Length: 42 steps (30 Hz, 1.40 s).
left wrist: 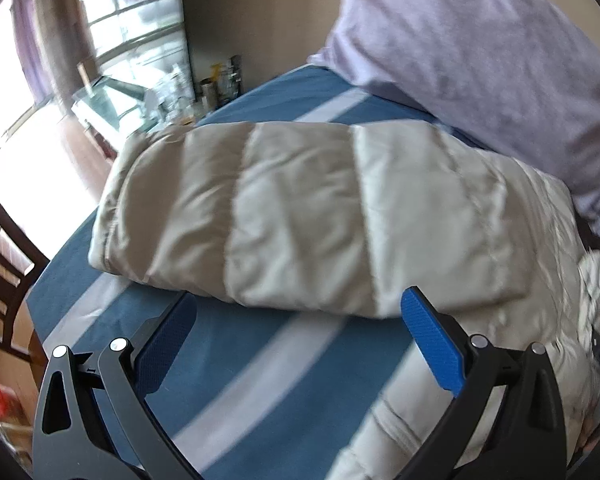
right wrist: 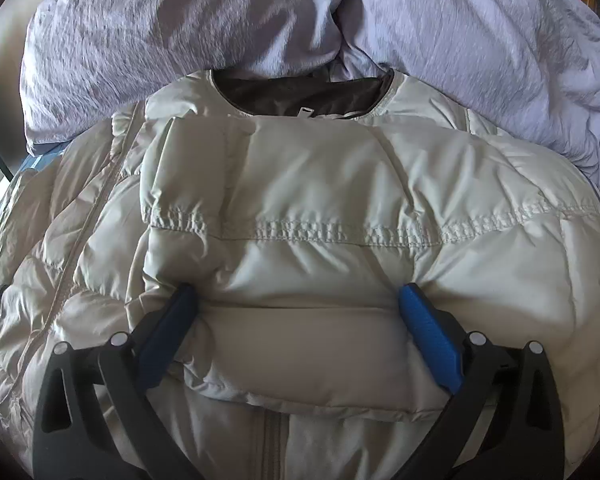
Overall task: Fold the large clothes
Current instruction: 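Reach the left gripper to the other sleeve cuff and close on it, then lift the held sleeve with the left gripper and lay it across the jacket front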
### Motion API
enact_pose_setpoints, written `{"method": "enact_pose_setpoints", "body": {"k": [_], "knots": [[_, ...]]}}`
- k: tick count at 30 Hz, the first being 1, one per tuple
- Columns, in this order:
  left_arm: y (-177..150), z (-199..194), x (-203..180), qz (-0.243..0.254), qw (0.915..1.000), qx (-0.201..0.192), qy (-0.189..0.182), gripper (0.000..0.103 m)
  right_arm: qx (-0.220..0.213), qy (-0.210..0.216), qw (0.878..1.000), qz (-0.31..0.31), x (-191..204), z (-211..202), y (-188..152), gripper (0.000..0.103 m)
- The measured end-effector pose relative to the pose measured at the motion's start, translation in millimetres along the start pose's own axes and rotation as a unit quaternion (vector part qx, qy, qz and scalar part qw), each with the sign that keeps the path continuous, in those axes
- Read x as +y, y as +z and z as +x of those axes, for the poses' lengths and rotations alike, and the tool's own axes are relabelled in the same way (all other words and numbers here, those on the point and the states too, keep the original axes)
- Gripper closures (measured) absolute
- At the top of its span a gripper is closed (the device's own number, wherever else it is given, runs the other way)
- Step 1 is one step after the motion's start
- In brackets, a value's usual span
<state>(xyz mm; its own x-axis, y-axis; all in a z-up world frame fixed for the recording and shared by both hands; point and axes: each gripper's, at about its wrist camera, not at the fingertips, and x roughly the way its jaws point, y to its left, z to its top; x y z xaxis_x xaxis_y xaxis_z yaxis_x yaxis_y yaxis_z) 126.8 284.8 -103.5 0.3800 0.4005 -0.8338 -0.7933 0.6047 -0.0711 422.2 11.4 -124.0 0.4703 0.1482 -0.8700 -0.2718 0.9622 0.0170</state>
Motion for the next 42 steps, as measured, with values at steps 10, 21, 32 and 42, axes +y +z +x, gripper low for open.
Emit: {"method": "enact_pose_setpoints", "body": {"k": [10,21,32,42], "knots": [[16,21,55,-0.111,0.9935,0.026,0.0,0.002,-0.001,0.0,1.0,0.0,-1,0,1,0.002],[20,33,87,-0.173,0.9841,0.034,0.02,0.024,-0.001,0.001,1.0,0.0,-1,0,0,0.002],[31,36,106,-0.211,0.9764,0.02,0.041,0.092,-0.001,0.001,1.0,0.001,-1,0,0,0.002],[58,-14,70,-0.141,0.9883,-0.057,0.015,0.1,0.01,0.009,1.0,0.002,-1,-2,3,0.002]]}}
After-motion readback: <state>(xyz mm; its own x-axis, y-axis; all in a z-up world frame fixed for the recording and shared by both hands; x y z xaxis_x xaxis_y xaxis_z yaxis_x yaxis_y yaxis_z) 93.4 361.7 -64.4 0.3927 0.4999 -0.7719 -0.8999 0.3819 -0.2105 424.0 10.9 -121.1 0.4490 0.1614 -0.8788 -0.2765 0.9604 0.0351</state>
